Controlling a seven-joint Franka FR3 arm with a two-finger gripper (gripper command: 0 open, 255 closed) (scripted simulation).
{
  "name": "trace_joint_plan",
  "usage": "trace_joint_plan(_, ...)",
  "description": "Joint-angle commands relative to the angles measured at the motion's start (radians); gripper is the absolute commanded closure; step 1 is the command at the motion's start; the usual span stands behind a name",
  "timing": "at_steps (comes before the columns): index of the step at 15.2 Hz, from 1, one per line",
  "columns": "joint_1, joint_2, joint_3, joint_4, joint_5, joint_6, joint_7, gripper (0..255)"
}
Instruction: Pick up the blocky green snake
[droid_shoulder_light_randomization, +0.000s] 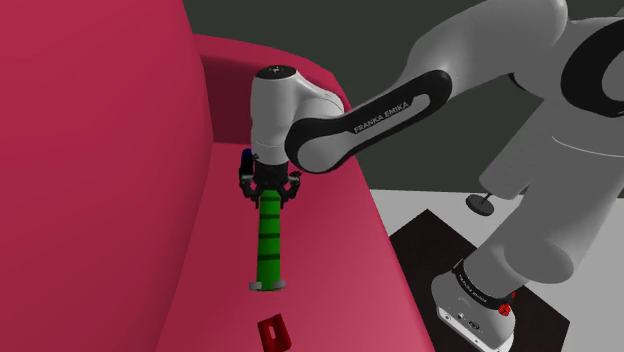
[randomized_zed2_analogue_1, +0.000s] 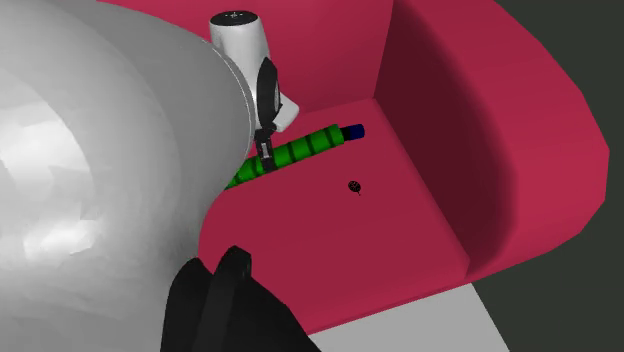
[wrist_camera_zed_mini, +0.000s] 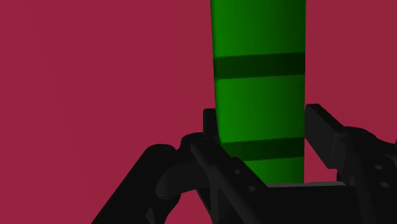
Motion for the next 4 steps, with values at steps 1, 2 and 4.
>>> trace_joint_plan(1,-0.008,-0.023,0.007,0.007,0.018,-0.025,-0.013,255)
trace_joint_plan(2,-0.010,-0.031,0.010,0.012,0.025,-0.036,-0.018,255)
trace_joint_plan(4,-0.010,-0.032,0.010,0.012,0.026,-0.038,-0.018,255)
